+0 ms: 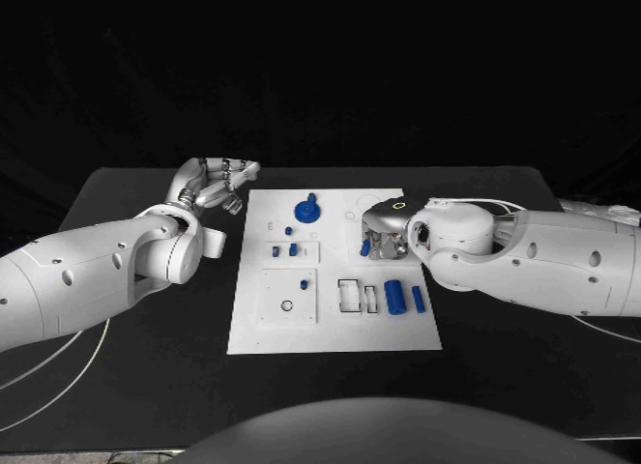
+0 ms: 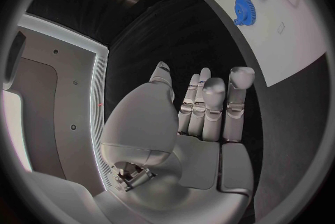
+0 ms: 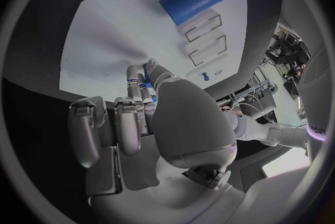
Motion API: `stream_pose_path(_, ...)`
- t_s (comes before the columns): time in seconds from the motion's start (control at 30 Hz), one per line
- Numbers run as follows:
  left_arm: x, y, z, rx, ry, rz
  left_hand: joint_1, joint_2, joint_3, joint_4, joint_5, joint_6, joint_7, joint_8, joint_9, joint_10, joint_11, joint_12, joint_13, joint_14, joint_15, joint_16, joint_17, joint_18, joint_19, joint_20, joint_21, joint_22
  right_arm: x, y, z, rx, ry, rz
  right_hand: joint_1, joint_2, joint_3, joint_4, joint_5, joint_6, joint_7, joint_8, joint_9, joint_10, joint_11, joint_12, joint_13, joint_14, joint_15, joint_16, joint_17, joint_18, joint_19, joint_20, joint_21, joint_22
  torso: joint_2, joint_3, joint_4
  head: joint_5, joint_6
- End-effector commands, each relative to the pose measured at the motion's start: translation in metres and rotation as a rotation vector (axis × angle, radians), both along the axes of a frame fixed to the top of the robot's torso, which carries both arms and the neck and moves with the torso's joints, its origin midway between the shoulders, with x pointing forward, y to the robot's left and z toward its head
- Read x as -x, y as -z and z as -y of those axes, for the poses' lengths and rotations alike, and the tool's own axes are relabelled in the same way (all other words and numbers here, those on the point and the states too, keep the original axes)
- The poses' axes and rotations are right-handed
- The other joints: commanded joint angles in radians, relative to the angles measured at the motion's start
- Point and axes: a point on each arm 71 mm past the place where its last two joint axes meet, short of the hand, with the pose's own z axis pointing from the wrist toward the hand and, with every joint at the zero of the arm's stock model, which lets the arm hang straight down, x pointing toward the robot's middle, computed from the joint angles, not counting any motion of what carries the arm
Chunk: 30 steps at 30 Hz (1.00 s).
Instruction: Assemble the parts on the task board
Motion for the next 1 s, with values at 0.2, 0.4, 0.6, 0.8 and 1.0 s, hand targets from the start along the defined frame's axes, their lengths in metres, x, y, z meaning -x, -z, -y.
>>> stream_pose_path(0.2,0.0003,-0.0008,0.0021,0.008,0.016,0.003,-0.002,0.009,-0.004,0.000,0.004,-0.002,-0.003,0.004,0.000,0.001,-0.006,0.001,0.001,-0.005,0.001,-0.003,-0.001,0.008,-0.008,-0.001,-0.004,0.000,-0.0001,0.0022,-0.0015,0.018,-0.002,-0.001,-0.003,-0.003,0.003,0.004,-0.001,-0.002,0.004,-0.005,-0.003,0.005,-0.003,-0.010,-0.001,0.104,-0.013,0.004,0.263,-0.007,0.105,-0.015,0.004,0.263,0.001,-0.0005,0.0008,-0.001,0.000)
stream_pose_path(0.4,0.0004,-0.0007,0.0027,0.008,0.017,0.002,-0.002,0.009,-0.004,0.000,0.004,-0.002,-0.003,0.004,0.000,0.001,-0.006,0.001,0.001,-0.005,0.001,-0.003,-0.001,0.008,-0.008,-0.001,-0.004,0.000,-0.0005,0.0022,-0.0025,0.006,0.000,0.000,-0.011,-0.012,0.001,0.010,-0.001,-0.018,0.016,-0.013,-0.007,0.010,0.006,-0.017,-0.001,0.104,0.004,0.004,0.263,-0.007,0.105,-0.007,0.004,0.263,0.000,0.0002,0.0008,0.002,0.000)
stream_pose_path(0.6,0.0004,-0.0006,0.0019,0.007,0.016,0.001,-0.002,0.009,-0.004,0.000,0.004,-0.002,-0.003,0.004,0.000,0.001,-0.006,0.001,0.001,-0.005,0.001,-0.003,-0.001,0.008,-0.008,-0.001,-0.004,0.000,-0.0008,0.0015,-0.0044,-0.011,-0.005,0.007,-0.013,-0.017,0.001,0.012,-0.001,-0.032,0.025,-0.015,-0.008,0.010,0.013,-0.021,-0.001,0.104,0.013,0.004,0.263,-0.007,0.105,0.000,0.004,0.263,0.001,0.0003,-0.0005,0.005,0.000)
stream_pose_path(0.8,0.0005,-0.0005,0.0026,0.008,0.018,0.000,-0.002,0.009,-0.004,0.000,0.004,-0.002,-0.003,0.004,0.000,0.001,-0.006,0.001,0.001,-0.005,0.001,-0.003,-0.001,0.008,-0.008,-0.001,-0.004,0.000,-0.0009,0.0015,-0.0046,-0.019,-0.005,0.007,-0.013,-0.018,0.001,0.013,-0.001,-0.033,0.027,-0.015,-0.008,0.010,0.014,-0.022,-0.001,0.104,0.015,0.004,0.263,-0.007,0.105,0.002,0.004,0.263,0.000,-0.0008,0.0008,0.003,0.000)
stream_pose_path(1.0,0.0002,-0.0004,0.0023,0.007,0.017,-0.001,-0.002,0.009,-0.004,0.000,0.004,-0.002,-0.003,0.004,0.000,0.001,-0.006,0.001,0.001,-0.005,0.001,-0.003,-0.001,0.008,-0.008,-0.001,-0.004,0.000,-0.0006,0.0013,-0.0049,-0.030,-0.008,0.008,-0.012,-0.014,0.004,0.013,-0.001,-0.032,0.027,-0.013,-0.007,0.012,0.014,-0.022,-0.001,0.104,0.016,0.004,0.263,-0.007,0.105,0.003,0.004,0.263,0.001,-0.0004,0.0008,-0.001,0.000)
